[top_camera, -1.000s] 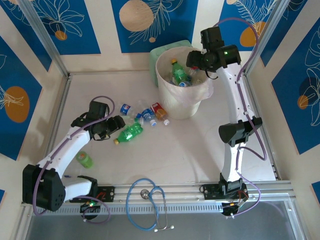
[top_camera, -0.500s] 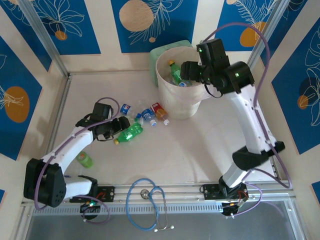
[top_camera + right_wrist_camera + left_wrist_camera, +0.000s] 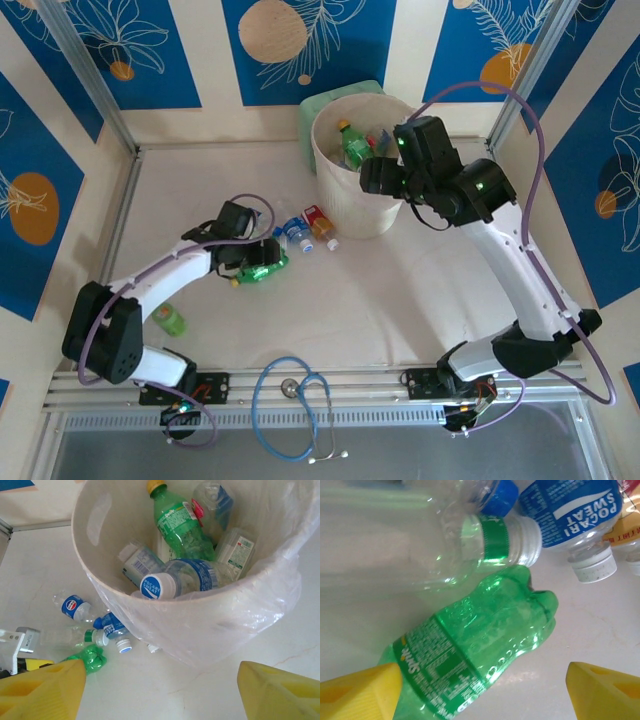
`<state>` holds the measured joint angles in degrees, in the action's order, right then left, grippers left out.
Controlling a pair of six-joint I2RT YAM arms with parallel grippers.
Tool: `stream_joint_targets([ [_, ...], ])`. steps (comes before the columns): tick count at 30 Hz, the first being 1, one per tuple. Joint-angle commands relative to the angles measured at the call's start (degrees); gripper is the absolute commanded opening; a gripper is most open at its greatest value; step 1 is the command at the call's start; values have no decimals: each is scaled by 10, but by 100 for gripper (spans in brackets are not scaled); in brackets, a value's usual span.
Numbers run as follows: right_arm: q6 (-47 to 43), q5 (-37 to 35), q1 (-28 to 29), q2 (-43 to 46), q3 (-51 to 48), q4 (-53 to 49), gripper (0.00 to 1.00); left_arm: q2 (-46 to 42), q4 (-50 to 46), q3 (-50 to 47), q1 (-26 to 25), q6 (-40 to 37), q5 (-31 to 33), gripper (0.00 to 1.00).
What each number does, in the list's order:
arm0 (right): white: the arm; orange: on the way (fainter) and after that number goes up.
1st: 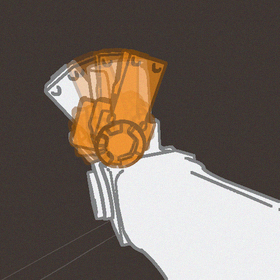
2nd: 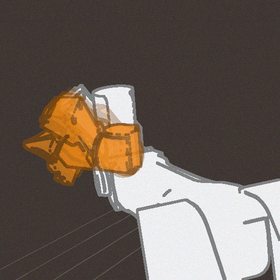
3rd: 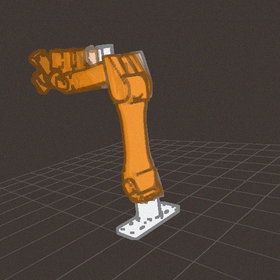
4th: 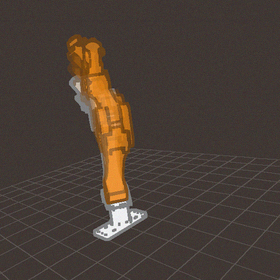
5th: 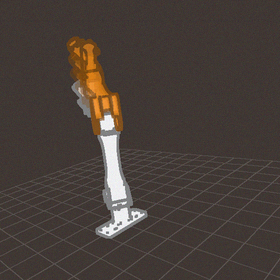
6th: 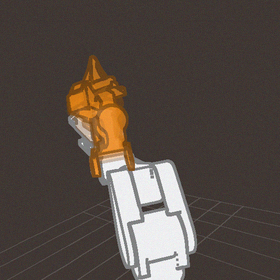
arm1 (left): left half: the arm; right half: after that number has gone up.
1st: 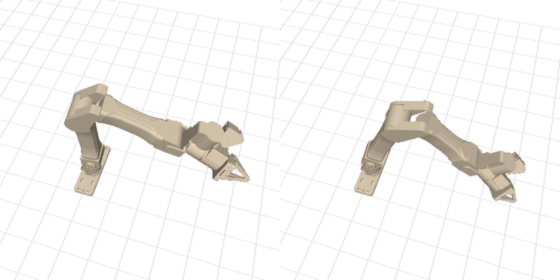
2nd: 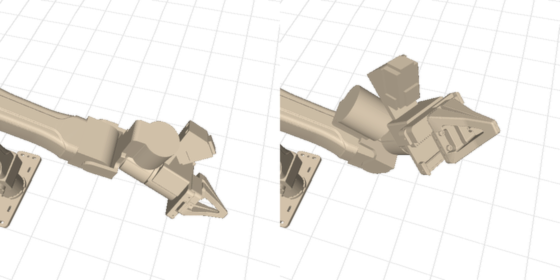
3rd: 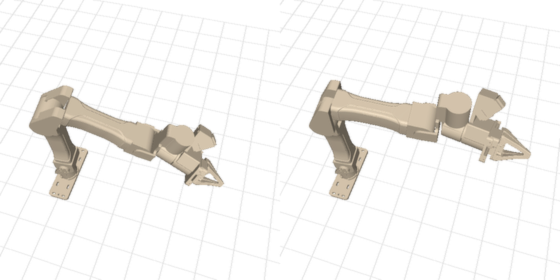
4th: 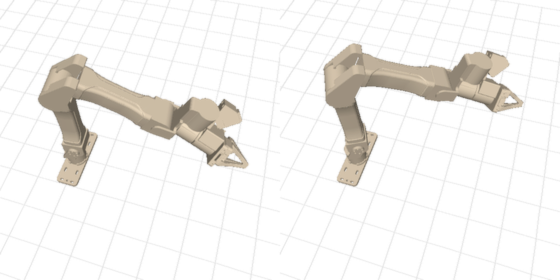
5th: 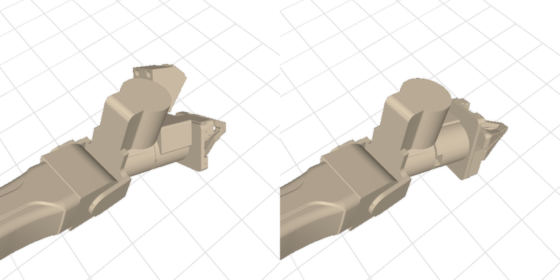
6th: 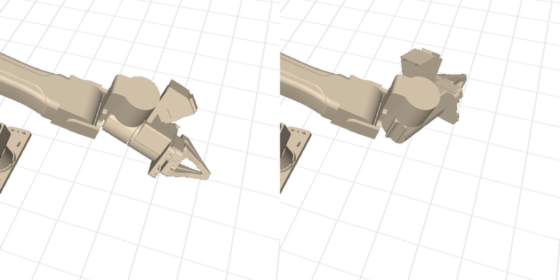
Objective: Put the plastic bottles in the bin
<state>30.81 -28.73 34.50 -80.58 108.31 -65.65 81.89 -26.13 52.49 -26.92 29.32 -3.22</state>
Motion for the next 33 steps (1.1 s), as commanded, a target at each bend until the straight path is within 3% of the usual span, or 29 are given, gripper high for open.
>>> stream_joint_targets([
  [1,18,1,-3,30,-12,13,81,25,-33,25,-26,-56,50,85],
  [8,30,18,-13,50,-44,22,84,67,-50,37,-65,-86,80,87],
  [15,35,24,-16,59,-57,21,86,91,-57,32,-80,-101,48,89],
  [27,56,39,-18,85,-100,25,84,147,-66,44,-87,-70,43,75],
  [33,68,48,-15,107,-131,28,79,131,-74,48,-90,-57,31,67],
])
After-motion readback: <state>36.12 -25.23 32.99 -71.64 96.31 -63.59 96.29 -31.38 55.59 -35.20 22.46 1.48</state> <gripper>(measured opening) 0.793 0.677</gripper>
